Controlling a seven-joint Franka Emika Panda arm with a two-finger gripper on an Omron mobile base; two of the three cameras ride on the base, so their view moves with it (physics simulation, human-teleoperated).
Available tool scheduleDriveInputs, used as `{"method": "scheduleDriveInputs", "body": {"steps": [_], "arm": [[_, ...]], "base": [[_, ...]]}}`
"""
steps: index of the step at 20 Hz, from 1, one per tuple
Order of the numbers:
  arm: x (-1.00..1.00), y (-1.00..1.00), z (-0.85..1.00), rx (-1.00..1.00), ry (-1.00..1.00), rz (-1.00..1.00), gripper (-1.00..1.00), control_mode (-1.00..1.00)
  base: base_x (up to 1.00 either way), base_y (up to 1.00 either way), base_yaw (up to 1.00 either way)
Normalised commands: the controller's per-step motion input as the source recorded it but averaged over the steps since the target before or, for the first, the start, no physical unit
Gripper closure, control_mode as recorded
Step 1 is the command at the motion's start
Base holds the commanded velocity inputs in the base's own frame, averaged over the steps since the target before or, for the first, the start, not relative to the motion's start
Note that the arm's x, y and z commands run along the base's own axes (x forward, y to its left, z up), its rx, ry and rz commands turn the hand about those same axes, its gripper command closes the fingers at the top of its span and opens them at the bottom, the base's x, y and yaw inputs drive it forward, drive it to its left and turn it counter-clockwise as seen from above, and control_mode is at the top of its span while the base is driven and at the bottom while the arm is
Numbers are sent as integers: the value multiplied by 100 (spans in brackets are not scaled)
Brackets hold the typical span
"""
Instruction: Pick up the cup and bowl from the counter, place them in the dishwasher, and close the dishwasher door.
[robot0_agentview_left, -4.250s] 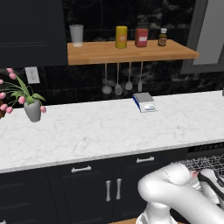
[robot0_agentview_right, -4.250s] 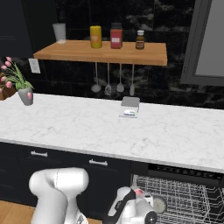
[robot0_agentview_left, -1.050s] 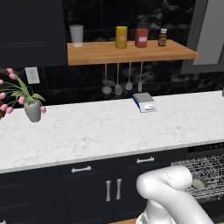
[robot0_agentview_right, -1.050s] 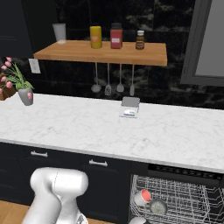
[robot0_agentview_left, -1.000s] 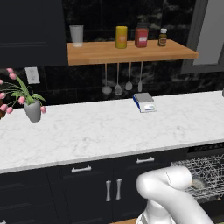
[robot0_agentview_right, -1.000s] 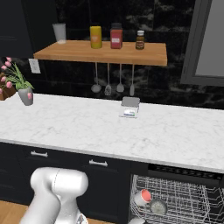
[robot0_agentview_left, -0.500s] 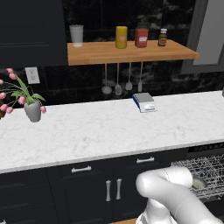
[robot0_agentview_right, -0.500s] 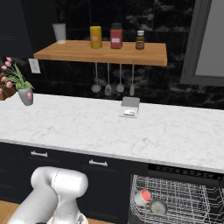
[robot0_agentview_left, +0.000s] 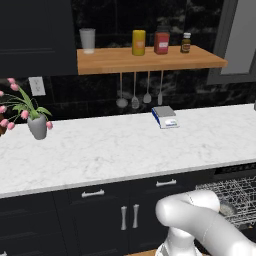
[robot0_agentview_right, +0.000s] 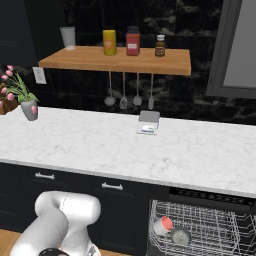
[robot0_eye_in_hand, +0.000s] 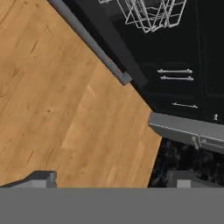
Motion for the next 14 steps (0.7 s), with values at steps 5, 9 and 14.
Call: {"method": "scheduleDriveInputs", "body": {"steps": [5,9,14], "arm": [[-65,41,-92,63,8,28,-100,-100],[-56,39,-58,73,0,22,-100,-100],[-32,48,-53,72,-16,12,-100,-100]], "base": [[0,0,0],[0,0,0],[0,0,0]]}}
